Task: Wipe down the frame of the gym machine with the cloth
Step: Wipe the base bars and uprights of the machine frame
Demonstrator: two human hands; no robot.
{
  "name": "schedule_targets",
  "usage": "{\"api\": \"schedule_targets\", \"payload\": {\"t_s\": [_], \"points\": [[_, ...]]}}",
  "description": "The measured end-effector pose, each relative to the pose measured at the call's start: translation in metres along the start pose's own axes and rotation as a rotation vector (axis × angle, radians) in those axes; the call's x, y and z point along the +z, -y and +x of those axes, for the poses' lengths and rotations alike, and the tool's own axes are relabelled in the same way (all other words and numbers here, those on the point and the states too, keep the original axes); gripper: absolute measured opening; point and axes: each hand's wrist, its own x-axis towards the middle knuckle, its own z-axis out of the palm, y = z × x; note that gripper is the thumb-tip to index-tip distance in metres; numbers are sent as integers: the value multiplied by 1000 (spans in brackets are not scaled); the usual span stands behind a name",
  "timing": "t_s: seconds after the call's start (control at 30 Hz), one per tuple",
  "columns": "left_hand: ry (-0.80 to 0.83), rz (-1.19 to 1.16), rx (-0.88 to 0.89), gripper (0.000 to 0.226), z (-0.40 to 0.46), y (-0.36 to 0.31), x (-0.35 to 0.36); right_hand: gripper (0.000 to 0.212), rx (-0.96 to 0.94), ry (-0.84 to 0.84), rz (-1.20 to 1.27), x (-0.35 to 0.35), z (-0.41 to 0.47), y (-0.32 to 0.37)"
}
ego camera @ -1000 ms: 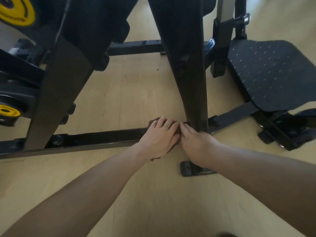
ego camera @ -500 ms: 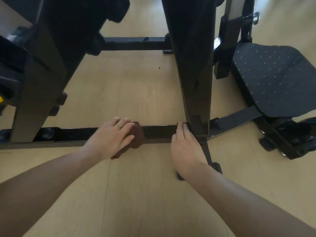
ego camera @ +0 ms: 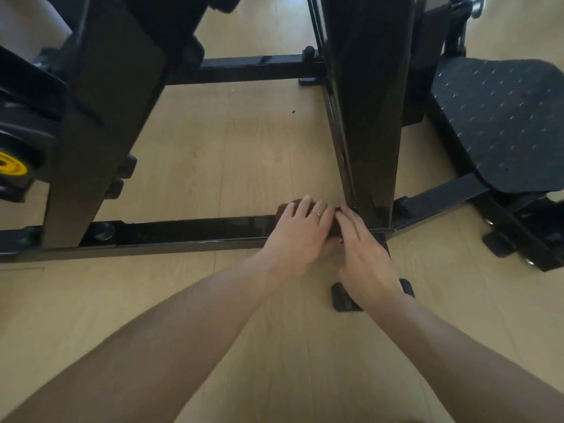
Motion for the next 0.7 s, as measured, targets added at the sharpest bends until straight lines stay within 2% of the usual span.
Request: {"api": "schedule_targets", "payload": {"t_s": [0.1,0.2,0.43,0.5,0.63,0.7], "points": [[-16,39,108,63,-10,23,3,80,109,6,83,8,3,6],[-48,77,111,60,-27,44,3,80,36,-26,-75,18,8,16],[43,141,-24,65,-114,151,10,98,-111,363,-368,22,39,41],[75,91,-84,69,-133,174,6,102,-90,392,-382,24,42,45],[117,60,-201,86,-119,155,-3,101,-51,408,-403,26,42,52],[112,80,-204,88,-102,134,-5,98,-17,417,-370,25,45,54]]}}
